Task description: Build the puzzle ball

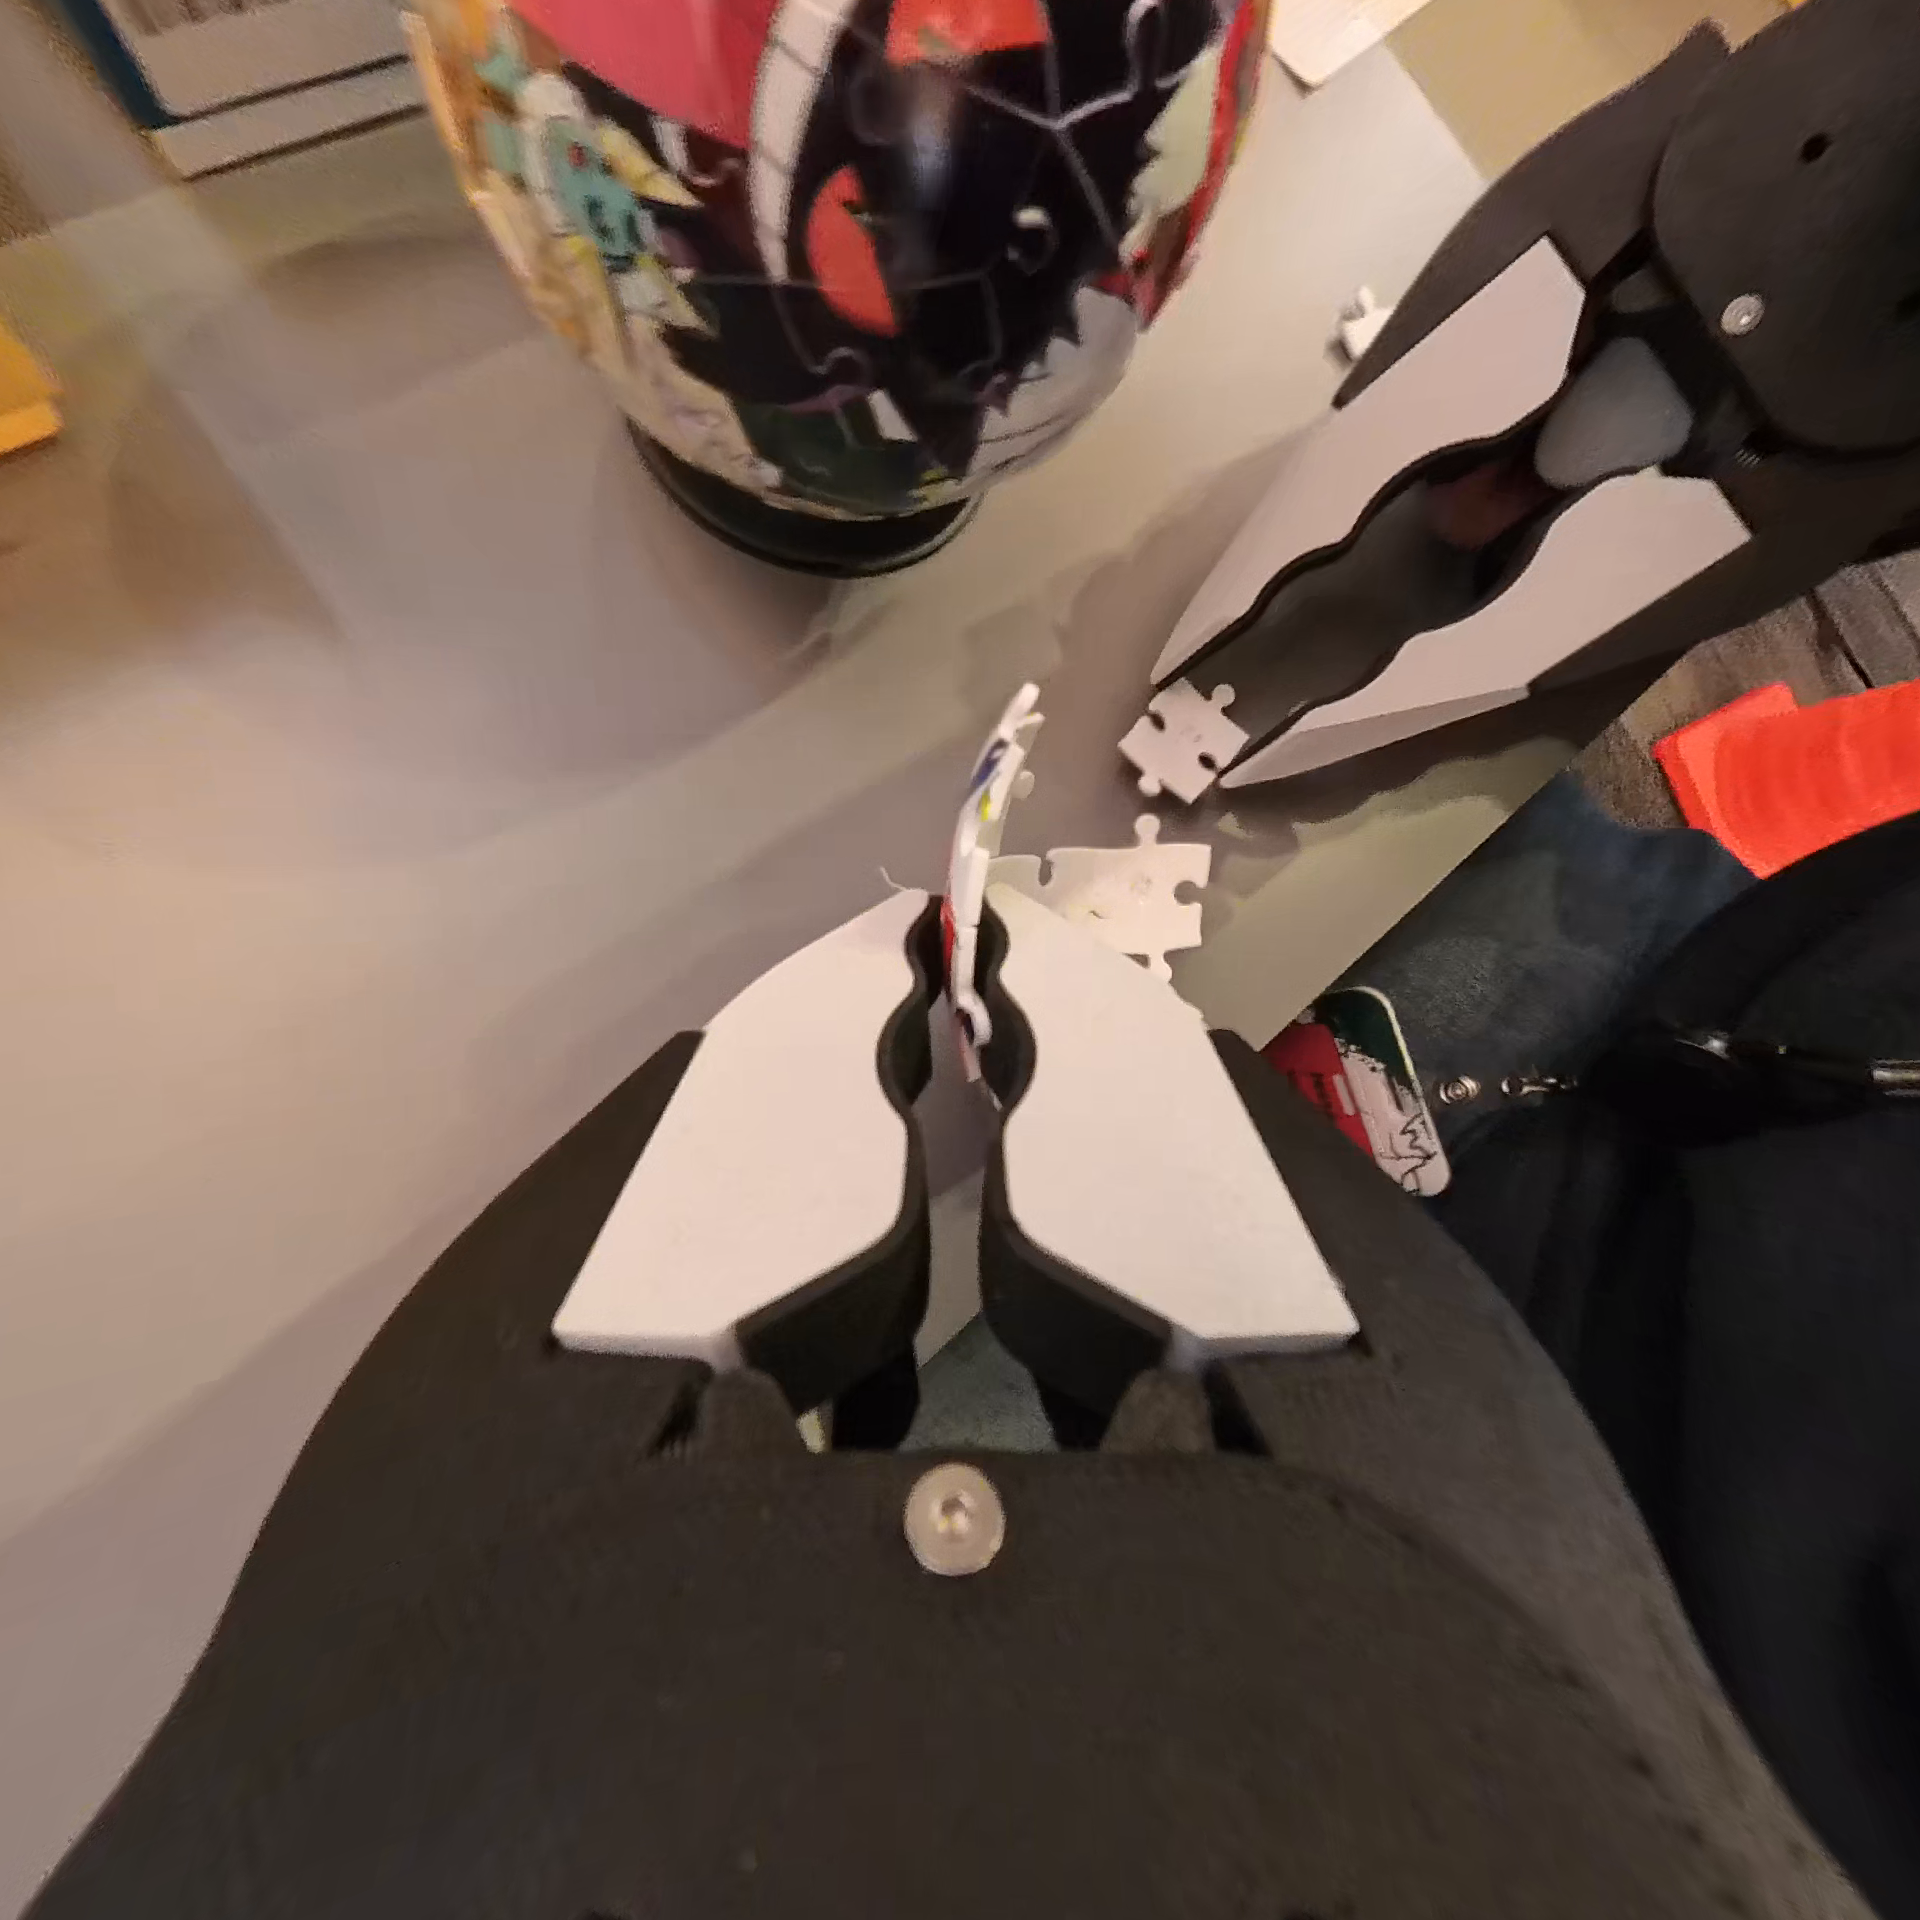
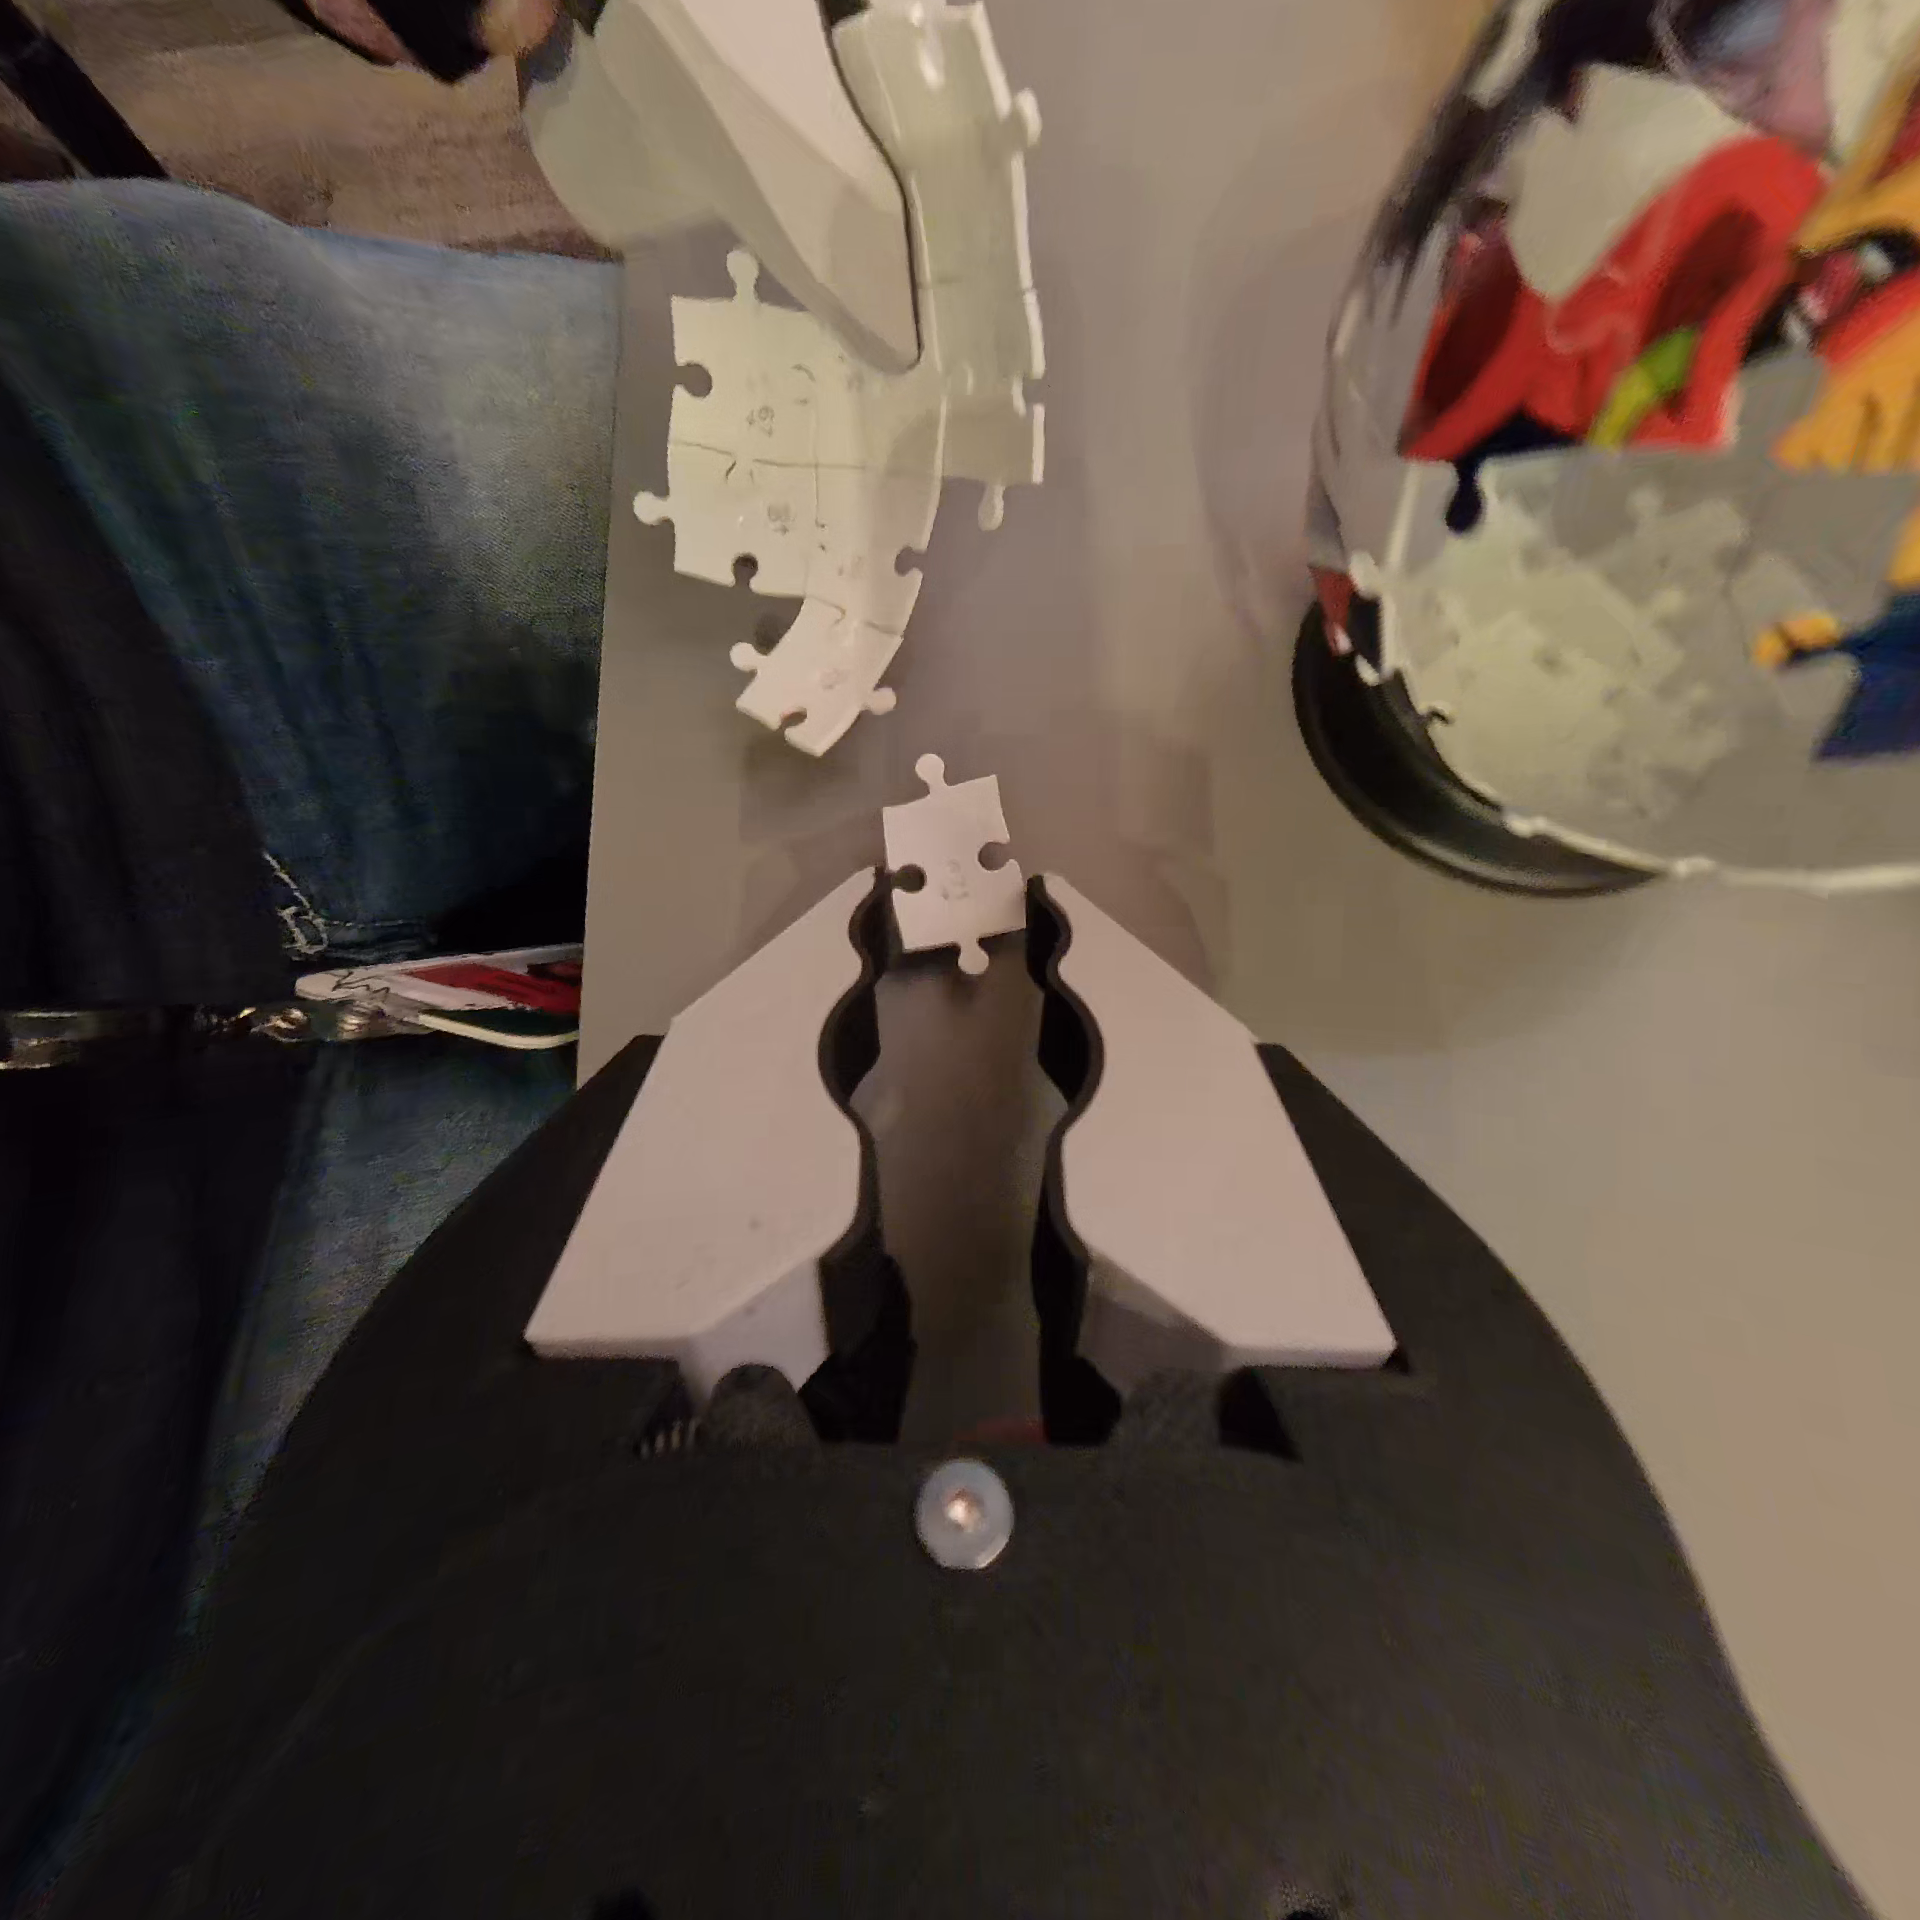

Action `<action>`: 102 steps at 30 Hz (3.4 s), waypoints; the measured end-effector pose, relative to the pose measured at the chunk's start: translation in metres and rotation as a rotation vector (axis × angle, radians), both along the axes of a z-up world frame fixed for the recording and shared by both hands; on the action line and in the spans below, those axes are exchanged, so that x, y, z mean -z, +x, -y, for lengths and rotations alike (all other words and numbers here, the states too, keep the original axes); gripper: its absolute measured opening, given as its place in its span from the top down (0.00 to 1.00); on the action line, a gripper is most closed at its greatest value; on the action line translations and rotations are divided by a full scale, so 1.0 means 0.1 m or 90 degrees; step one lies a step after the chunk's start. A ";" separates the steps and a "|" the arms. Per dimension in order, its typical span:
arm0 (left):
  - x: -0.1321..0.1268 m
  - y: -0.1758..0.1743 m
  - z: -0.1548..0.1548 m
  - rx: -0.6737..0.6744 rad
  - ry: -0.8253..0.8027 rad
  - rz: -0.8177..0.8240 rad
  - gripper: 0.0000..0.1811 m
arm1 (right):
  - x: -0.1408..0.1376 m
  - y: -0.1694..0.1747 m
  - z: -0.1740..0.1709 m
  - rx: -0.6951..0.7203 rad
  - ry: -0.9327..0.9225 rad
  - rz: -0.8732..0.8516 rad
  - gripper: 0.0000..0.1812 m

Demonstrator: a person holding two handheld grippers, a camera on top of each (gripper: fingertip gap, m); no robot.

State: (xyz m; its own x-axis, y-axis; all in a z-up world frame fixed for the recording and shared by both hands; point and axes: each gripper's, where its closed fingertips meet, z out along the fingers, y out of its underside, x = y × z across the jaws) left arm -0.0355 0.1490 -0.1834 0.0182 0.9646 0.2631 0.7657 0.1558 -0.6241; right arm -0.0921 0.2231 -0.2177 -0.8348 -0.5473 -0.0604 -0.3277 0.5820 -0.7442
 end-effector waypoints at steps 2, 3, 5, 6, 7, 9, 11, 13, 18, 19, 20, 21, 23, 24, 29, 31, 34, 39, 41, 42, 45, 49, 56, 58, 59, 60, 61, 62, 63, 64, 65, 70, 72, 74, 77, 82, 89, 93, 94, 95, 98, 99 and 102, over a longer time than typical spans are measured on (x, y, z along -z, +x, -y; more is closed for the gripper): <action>0.03 -0.08 -0.08 0.012 -0.009 0.012 0.98 | 0.00 -0.07 -0.07 0.028 0.008 0.015 0.87; 0.05 -0.12 -0.13 0.017 -0.011 0.019 0.98 | 0.01 -0.11 -0.10 0.043 0.015 0.019 0.87; 0.08 -0.20 -0.22 0.022 -0.006 0.027 0.98 | 0.01 -0.16 -0.13 0.076 0.027 0.037 0.87; 0.10 -0.23 -0.27 0.026 -0.004 0.033 0.98 | 0.01 -0.17 -0.15 0.089 0.037 0.051 0.87; 0.12 -0.26 -0.31 0.029 -0.006 0.038 0.98 | 0.02 -0.17 -0.16 0.101 0.049 0.069 0.87; 0.14 -0.31 -0.36 0.032 -0.013 0.047 0.97 | 0.02 -0.16 -0.16 0.126 0.070 0.110 0.87; 0.14 -0.36 -0.41 0.035 -0.015 0.050 0.97 | 0.04 -0.16 -0.16 0.141 0.080 0.116 0.87; 0.15 -0.40 -0.46 0.038 -0.016 0.055 0.97 | 0.04 -0.18 -0.15 0.152 0.090 0.114 0.87; 0.14 -0.45 -0.48 0.030 -0.025 0.056 0.98 | 0.06 -0.20 -0.17 0.165 0.086 0.048 0.85; 0.15 -0.46 -0.48 0.028 -0.026 0.057 0.98 | 0.06 -0.20 -0.17 0.164 0.086 0.035 0.84; 0.15 -0.46 -0.48 0.028 -0.027 0.058 0.98 | 0.06 -0.18 -0.17 0.162 0.087 0.027 0.82; 0.15 -0.46 -0.48 0.028 -0.027 0.058 0.98 | 0.06 -0.16 -0.18 0.162 0.089 0.024 0.80; 0.15 -0.46 -0.47 0.026 -0.027 0.058 0.98 | 0.05 -0.13 -0.20 0.149 0.087 0.018 0.80; 0.15 -0.46 -0.46 0.024 -0.028 0.057 0.98 | 0.04 -0.14 -0.20 0.149 0.083 0.016 0.80; 0.16 -0.46 -0.44 0.020 -0.027 0.056 0.98 | -0.06 -0.15 -0.19 0.111 0.048 -0.008 0.81; 0.15 -0.47 -0.44 0.019 -0.025 0.055 0.98 | -0.08 -0.08 -0.20 0.084 0.044 0.000 0.84; 0.15 -0.49 -0.44 0.021 -0.026 0.057 0.98 | -0.05 -0.04 -0.18 0.050 0.024 -0.029 0.90; 0.16 -0.49 -0.41 0.012 -0.026 0.060 0.98 | 0.03 0.00 -0.20 0.023 0.044 -0.029 0.90; 0.16 -0.49 -0.41 0.011 -0.027 0.062 0.98 | 0.03 0.00 -0.20 0.019 0.049 -0.016 0.90; 0.16 -0.49 -0.41 0.010 -0.026 0.063 0.98 | 0.03 0.01 -0.20 0.018 0.051 -0.012 0.90; 0.16 -0.50 -0.41 0.009 -0.027 0.066 0.98 | 0.04 0.00 -0.19 0.023 0.054 -0.015 0.91; 0.15 -0.50 -0.41 0.008 -0.034 0.071 0.98 | 0.04 0.02 -0.18 0.038 0.070 -0.003 0.88; 0.15 -0.51 -0.40 0.003 -0.045 0.068 0.98 | 0.03 0.05 -0.15 0.039 0.079 0.029 0.85; 0.14 -0.50 -0.40 0.003 -0.047 0.069 0.98 | 0.03 0.06 -0.16 0.039 0.084 0.031 0.84; 0.15 -0.50 -0.40 0.003 -0.048 0.069 0.98 | 0.02 0.06 -0.16 0.039 0.082 0.021 0.84; 0.14 -0.51 -0.40 0.003 -0.049 0.068 0.98 | 0.02 0.07 -0.17 0.037 0.082 0.009 0.83; 0.14 -0.51 -0.40 0.002 -0.048 0.066 0.98 | 0.02 0.08 -0.17 0.034 0.079 0.005 0.83; 0.14 -0.51 -0.40 0.002 -0.048 0.066 0.98 | 0.01 0.09 -0.17 0.033 0.073 0.006 0.82; 0.14 -0.51 -0.40 0.003 -0.051 0.066 0.98 | 0.02 0.09 -0.16 0.035 0.073 0.005 0.82; 0.14 -0.51 -0.40 0.003 -0.053 0.066 0.98 | 0.02 0.08 -0.16 0.037 0.074 0.009 0.83; 0.14 -0.51 -0.40 0.002 -0.052 0.066 0.98 | 0.02 0.09 -0.15 0.037 0.079 0.015 0.82; 0.14 -0.52 -0.41 0.005 -0.054 0.068 0.98 | 0.05 0.12 -0.17 0.025 0.083 0.001 0.85; 0.14 -0.52 -0.41 0.005 -0.057 0.069 0.98 | 0.05 0.09 -0.15 0.033 0.086 0.006 0.88; 0.15 -0.52 -0.41 0.003 -0.054 0.070 0.98 | 0.01 0.13 -0.16 0.028 0.093 0.036 0.83; 0.15 -0.52 -0.40 0.000 -0.054 0.069 0.98 | -0.07 0.04 -0.15 0.048 0.075 0.049 0.84; 0.15 -0.52 -0.38 0.000 -0.047 0.070 0.98 | -0.06 -0.10 -0.15 0.061 0.072 0.051 0.83; 0.16 -0.55 -0.39 0.004 -0.049 0.071 0.98 | 0.00 -0.01 -0.17 0.022 0.074 0.025 0.84; 0.16 -0.56 -0.39 0.006 -0.049 0.073 0.98 | 0.02 0.00 -0.19 0.023 0.075 0.025 0.83; 0.16 -0.57 -0.40 0.006 -0.048 0.074 0.98 | 0.02 0.00 -0.19 0.022 0.073 0.019 0.84; 0.16 -0.57 -0.40 0.006 -0.048 0.075 0.98 | 0.03 0.01 -0.19 0.022 0.073 0.013 0.84; 0.16 -0.57 -0.39 0.006 -0.048 0.079 0.98 | 0.05 -0.01 -0.17 0.033 0.066 -0.019 0.87; 0.16 -0.58 -0.39 0.007 -0.049 0.081 0.98 | 0.05 -0.01 -0.17 0.036 0.066 -0.025 0.87; 0.16 -0.58 -0.39 0.006 -0.050 0.083 0.98 | 0.05 0.00 -0.18 0.052 0.075 -0.015 0.84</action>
State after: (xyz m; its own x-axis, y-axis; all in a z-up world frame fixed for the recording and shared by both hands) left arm -0.0935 0.1883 -0.1993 -0.0021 0.9823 0.1874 0.8422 0.1027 -0.5293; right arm -0.0918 0.2406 -0.2230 -0.8785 -0.4671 -0.1004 -0.2915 0.6905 -0.6620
